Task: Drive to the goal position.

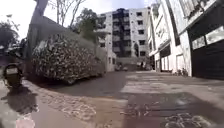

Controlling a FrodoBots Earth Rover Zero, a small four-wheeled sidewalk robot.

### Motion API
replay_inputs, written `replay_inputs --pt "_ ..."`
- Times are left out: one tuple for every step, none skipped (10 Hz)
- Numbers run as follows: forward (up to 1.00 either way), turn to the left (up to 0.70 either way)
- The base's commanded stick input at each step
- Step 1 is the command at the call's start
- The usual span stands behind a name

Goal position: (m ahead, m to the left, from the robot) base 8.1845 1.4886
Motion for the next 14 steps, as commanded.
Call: replay_inputs --pt "1.0 0.06" --pt "1.0 0.06" --pt "1.0 0.06" --pt "1.0 0.06" --pt "1.0 0.06" --pt "1.0 0.06" --pt "1.0 0.06" --pt "1.0 0.06" --pt "1.0 0.06" --pt "1.0 0.06" --pt "1.0 0.06" --pt "1.0 0.06" --pt "1.0 0.06" --pt "1.0 0.06"
